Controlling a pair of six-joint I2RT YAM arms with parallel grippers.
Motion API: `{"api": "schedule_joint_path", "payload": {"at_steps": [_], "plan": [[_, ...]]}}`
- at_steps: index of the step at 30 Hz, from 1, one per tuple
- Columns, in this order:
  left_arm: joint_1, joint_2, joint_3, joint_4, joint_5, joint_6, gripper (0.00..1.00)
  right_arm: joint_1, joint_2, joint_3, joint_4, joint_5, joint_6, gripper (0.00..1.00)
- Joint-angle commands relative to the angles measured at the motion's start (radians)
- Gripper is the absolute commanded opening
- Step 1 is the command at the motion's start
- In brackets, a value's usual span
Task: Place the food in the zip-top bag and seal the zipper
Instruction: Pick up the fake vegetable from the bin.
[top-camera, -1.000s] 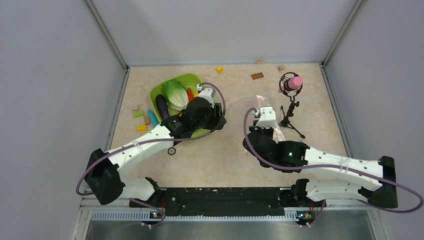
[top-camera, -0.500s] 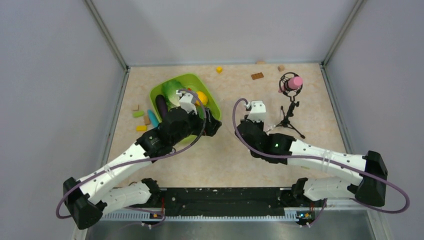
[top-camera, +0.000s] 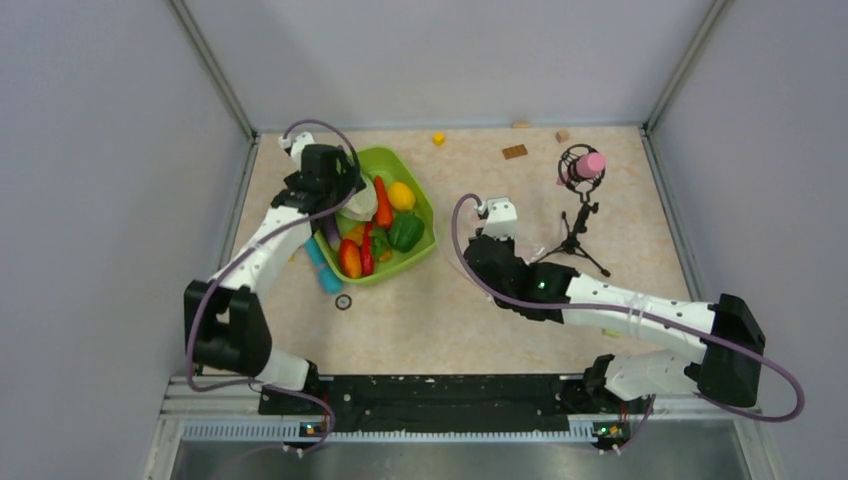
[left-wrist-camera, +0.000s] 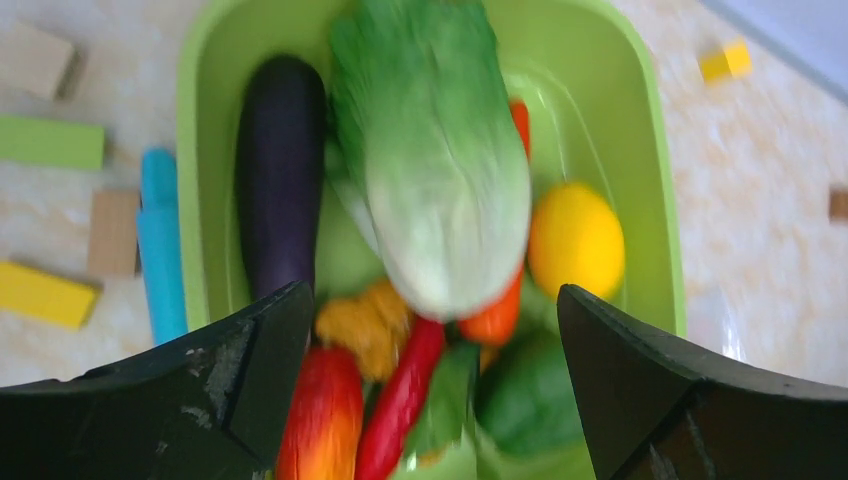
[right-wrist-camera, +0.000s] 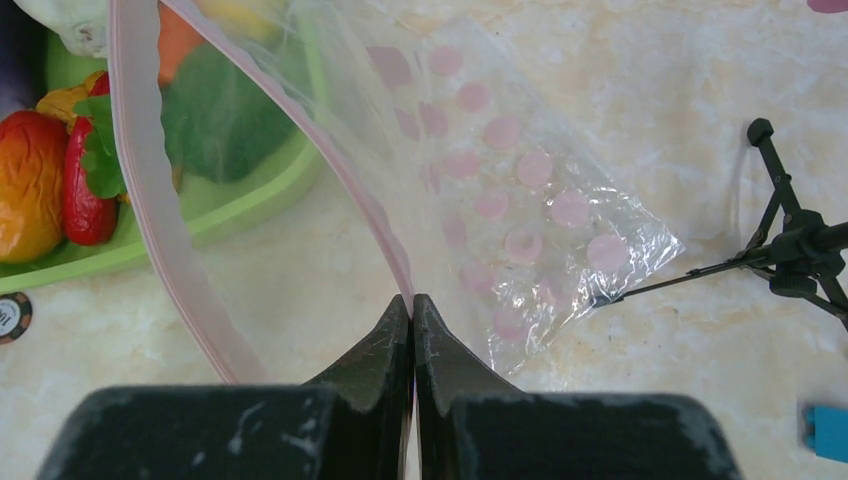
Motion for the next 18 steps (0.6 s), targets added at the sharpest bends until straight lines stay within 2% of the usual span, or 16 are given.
{"api": "schedule_joint_path", "payload": {"at_steps": [1,4,7,15,18], "plan": [[0.144,0.248,0.251,-0.052,0.077,-0.034,0.97,-0.024,0.016,0.002,0.052,-0.034,-0.025,0.0],[0.193,0.422,0.389,-0.091,0.089,-0.078,0.97,-0.035,0.033,-0.006,0.072,-0.058,-0.041,0.0],[0.225,0.524,0.486,-0.137,0.14,-0.13,0.97,-0.044,0.049,-0.005,0.074,-0.061,-0.049,0.0],[0.258,0.654,0.503,-0.058,0.235,-0.227,0.97,-0.064,0.043,-0.016,0.094,-0.074,-0.059,0.0],[0.264,0.685,0.482,0.002,0.32,-0.241,0.9,-0.066,0.044,-0.019,0.1,-0.08,-0.062,0.0]]}}
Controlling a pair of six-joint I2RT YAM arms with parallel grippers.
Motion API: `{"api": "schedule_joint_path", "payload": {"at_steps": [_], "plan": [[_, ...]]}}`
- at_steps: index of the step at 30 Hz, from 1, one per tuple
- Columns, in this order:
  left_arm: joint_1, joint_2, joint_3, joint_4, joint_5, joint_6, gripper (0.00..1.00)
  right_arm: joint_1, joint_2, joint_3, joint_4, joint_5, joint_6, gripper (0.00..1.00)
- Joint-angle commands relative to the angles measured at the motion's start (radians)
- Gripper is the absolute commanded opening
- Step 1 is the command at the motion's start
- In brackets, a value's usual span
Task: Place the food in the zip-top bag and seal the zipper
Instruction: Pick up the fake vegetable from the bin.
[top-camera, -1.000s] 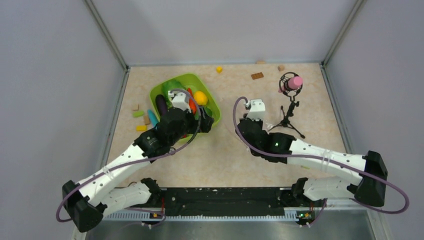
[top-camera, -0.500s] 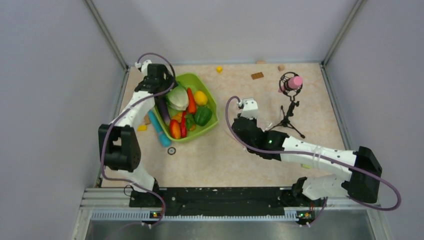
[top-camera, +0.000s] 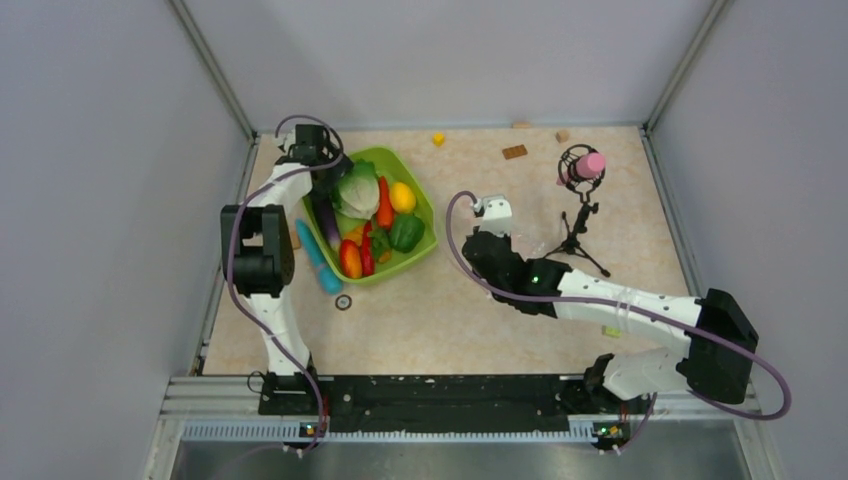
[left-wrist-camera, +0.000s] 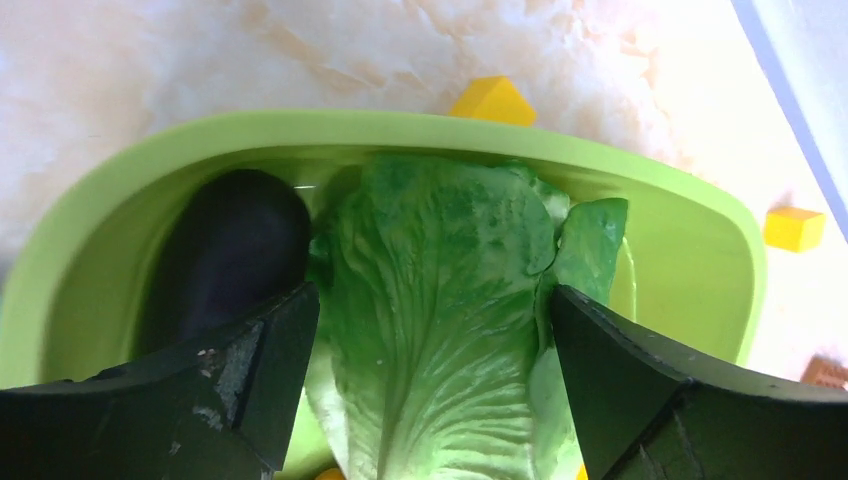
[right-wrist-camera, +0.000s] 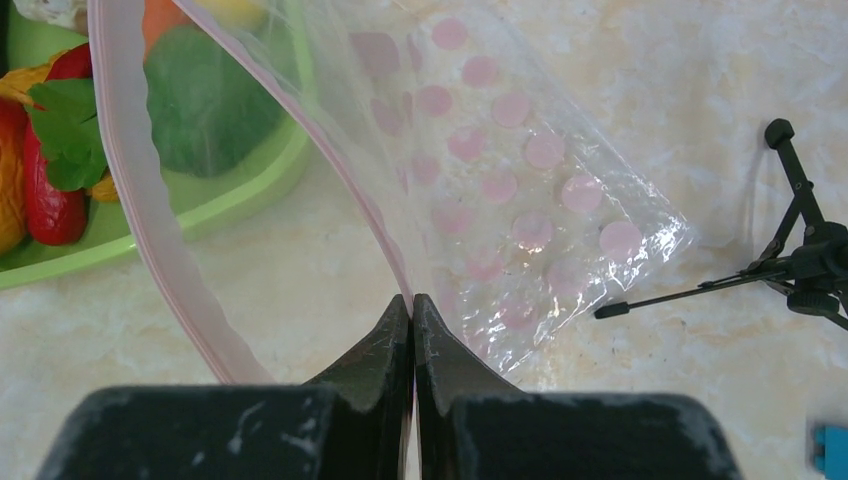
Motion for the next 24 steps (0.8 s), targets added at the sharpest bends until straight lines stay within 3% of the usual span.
{"api": "schedule_joint_path", "payload": {"at_steps": [1,4,11,16,24], "plan": [[0.012,0.055,0.0,0.078,0.157,-0.051,0.86,-0.011,-0.011,-0.004,0.041,-0.011,-0.018,0.0],[0.014,0.082,0.001,0.111,0.237,-0.054,0.66,-0.01,-0.013,-0.007,0.041,-0.011,-0.02,0.0],[0.014,0.088,0.005,0.124,0.335,-0.059,0.0,-0.012,-0.032,-0.018,0.046,-0.003,-0.019,0.0],[0.014,-0.033,-0.089,0.161,0.392,-0.043,0.0,-0.012,-0.05,-0.018,0.05,-0.02,-0.016,0.0],[-0.006,-0.407,-0.389,0.41,0.467,-0.029,0.0,-0.016,-0.084,0.009,-0.011,-0.085,0.036,0.0]]}}
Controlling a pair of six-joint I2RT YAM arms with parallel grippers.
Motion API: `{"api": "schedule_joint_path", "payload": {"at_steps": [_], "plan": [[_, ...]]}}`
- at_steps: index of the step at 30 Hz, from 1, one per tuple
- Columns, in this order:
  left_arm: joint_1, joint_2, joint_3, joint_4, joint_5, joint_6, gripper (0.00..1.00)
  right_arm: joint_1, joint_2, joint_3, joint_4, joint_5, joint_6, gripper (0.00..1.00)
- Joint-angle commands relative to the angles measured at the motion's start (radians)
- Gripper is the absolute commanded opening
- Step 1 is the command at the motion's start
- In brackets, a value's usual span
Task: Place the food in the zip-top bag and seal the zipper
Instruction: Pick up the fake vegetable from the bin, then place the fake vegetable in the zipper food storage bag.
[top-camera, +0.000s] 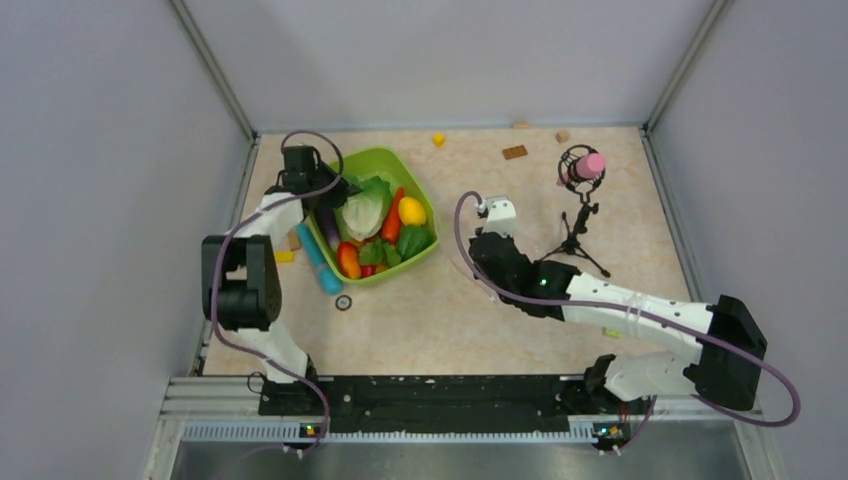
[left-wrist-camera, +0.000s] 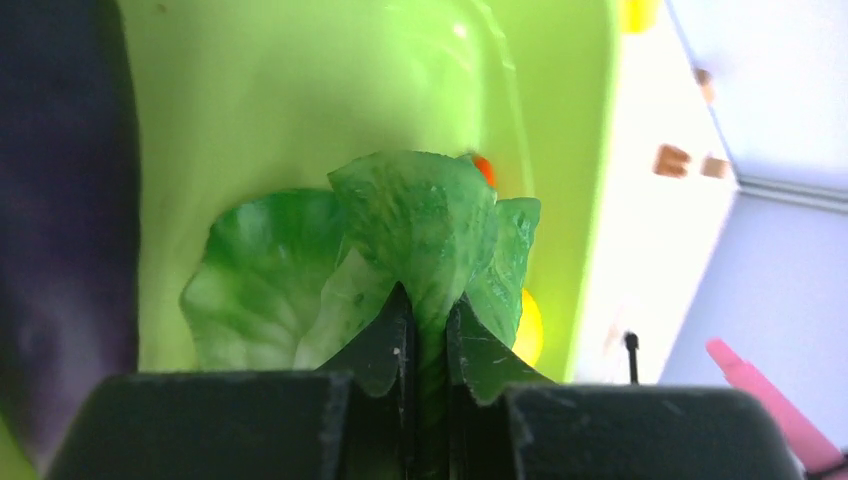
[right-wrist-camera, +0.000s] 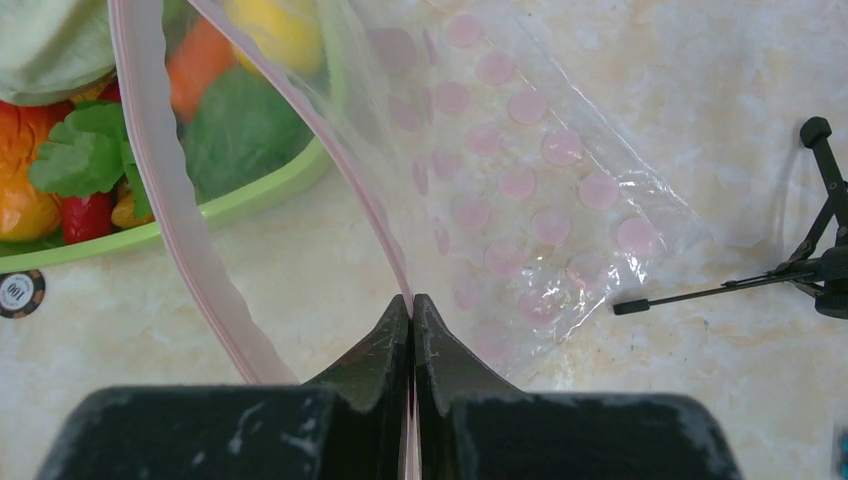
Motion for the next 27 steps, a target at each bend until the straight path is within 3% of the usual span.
{"api": "schedule_joint_path", "payload": {"at_steps": [1,8,13,20,23,27], "plan": [[-0.024,-0.262,-0.11,0.213,0.066,0.027,0.0,-0.014,-0.051,0.025,-0.025,-0.035,0.05,0.0],[-0.118,-0.595,-0.302,0.377,0.134,0.077,0.0,-0.017,-0.08,0.022,-0.027,-0.061,0.11,0.0],[-0.266,-0.779,-0.402,0.421,0.118,0.152,0.0,-0.022,-0.084,0.037,-0.029,-0.034,0.179,0.0],[-0.406,-0.965,-0.643,0.812,0.019,0.119,0.0,-0.025,-0.099,0.018,0.035,-0.087,0.264,0.0],[-0.437,-0.971,-0.693,0.943,-0.042,0.096,0.0,-0.025,-0.107,0.006,0.071,-0.126,0.281,0.0],[-0.468,-0.912,-0.737,1.243,-0.032,0.056,0.0,-0.025,-0.094,0.014,0.084,-0.194,0.291,0.0]]}}
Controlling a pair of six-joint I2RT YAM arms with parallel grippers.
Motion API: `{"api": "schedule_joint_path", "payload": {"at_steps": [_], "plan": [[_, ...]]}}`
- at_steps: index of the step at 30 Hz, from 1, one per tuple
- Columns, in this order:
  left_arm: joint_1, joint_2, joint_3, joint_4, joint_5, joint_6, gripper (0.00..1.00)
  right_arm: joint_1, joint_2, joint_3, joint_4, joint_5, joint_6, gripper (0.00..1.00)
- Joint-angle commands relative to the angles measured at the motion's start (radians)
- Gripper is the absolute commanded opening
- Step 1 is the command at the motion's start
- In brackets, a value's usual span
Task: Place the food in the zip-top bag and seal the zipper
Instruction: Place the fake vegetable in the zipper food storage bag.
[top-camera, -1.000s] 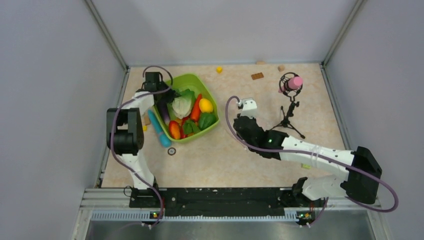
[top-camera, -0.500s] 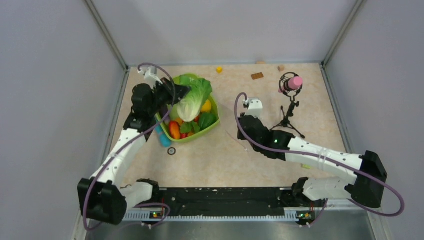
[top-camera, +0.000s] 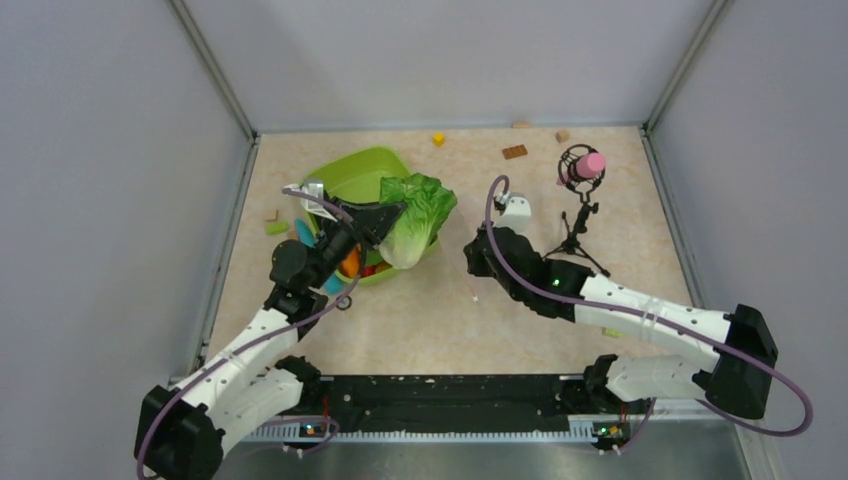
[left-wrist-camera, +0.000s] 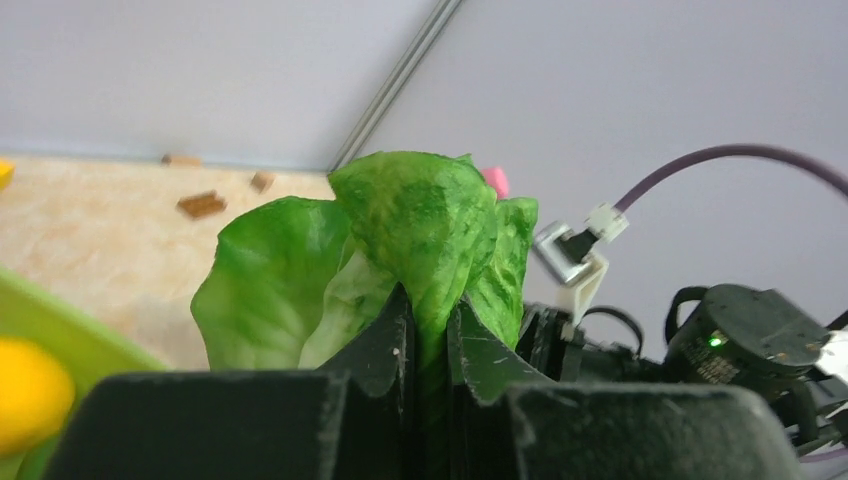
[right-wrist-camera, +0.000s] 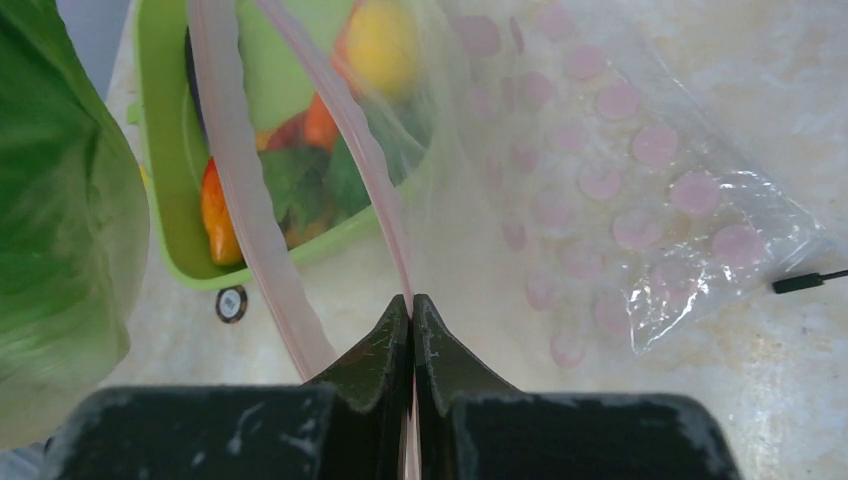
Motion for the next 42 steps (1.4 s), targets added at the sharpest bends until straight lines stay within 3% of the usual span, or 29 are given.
{"api": "schedule_joint_path", "payload": {"at_steps": [1,6,13,19,25,31,37,42], "plan": [[-0.029,0.051,-0.019,0.469,-0.027,-0.044,0.0,-0.011,-0.014,0.02,0.056,-0.098,0.034,0.0],[-0.043,0.175,0.019,0.768,0.106,-0.104,0.0,-0.013,-0.01,0.057,0.029,-0.207,-0.003,0.0],[-0.053,0.345,0.154,0.952,0.239,-0.267,0.0,-0.02,-0.065,0.134,-0.05,-0.368,-0.086,0.0],[-0.096,0.374,0.209,0.954,0.311,-0.236,0.0,-0.049,-0.084,0.194,-0.1,-0.427,-0.097,0.0],[-0.101,0.353,0.138,0.956,0.274,-0.19,0.0,-0.133,-0.14,0.169,-0.031,-0.55,-0.038,0.0],[-0.108,0.353,0.093,0.955,0.2,-0.163,0.0,-0.138,-0.145,0.181,0.01,-0.756,-0.006,0.0],[-0.114,0.353,0.124,0.956,0.214,-0.151,0.0,-0.138,-0.113,0.177,-0.003,-0.76,-0.002,0.0],[-0.117,0.342,0.107,0.956,0.144,-0.09,0.0,-0.138,-0.116,0.138,0.059,-0.834,0.048,0.0]]}}
